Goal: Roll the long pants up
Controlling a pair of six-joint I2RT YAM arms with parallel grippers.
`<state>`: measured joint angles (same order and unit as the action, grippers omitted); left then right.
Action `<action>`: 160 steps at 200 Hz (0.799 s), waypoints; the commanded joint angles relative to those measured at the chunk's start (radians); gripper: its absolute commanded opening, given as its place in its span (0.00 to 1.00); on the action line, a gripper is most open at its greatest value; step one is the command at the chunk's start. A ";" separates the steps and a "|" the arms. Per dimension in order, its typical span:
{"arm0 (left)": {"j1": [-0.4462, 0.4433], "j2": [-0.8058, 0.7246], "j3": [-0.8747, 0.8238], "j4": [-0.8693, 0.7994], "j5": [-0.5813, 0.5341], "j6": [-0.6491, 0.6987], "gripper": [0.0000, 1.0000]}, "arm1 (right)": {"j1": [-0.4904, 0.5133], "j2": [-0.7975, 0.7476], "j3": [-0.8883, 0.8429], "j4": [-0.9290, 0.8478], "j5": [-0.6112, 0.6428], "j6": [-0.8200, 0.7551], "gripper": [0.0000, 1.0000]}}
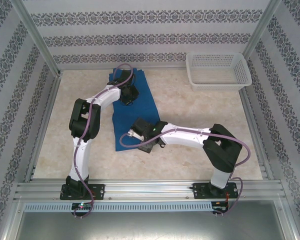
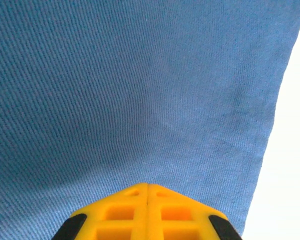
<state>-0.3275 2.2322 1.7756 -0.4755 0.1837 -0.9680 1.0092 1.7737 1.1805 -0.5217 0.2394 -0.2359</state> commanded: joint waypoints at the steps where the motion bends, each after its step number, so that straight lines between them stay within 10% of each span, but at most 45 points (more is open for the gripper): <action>1: -0.006 -0.006 0.007 -0.034 0.004 0.017 0.00 | 0.043 0.007 0.019 0.018 0.021 -0.023 0.84; 112: -0.001 0.014 0.007 -0.029 0.014 0.009 0.00 | 0.083 0.198 0.004 0.238 0.103 -0.206 0.76; 132: -0.001 0.015 0.007 -0.029 0.019 0.009 0.00 | 0.065 0.245 0.024 0.284 0.109 -0.273 0.60; 151: 0.004 0.012 0.008 -0.029 0.020 0.013 0.00 | 0.040 0.278 0.052 0.273 0.075 -0.282 0.02; 160: 0.007 0.010 0.008 -0.029 0.022 0.018 0.00 | 0.032 0.278 0.054 0.276 0.066 -0.280 0.00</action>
<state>-0.3271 2.2322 1.7756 -0.4793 0.1959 -0.9684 1.1221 1.9358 1.2182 -0.4507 0.1921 -0.4690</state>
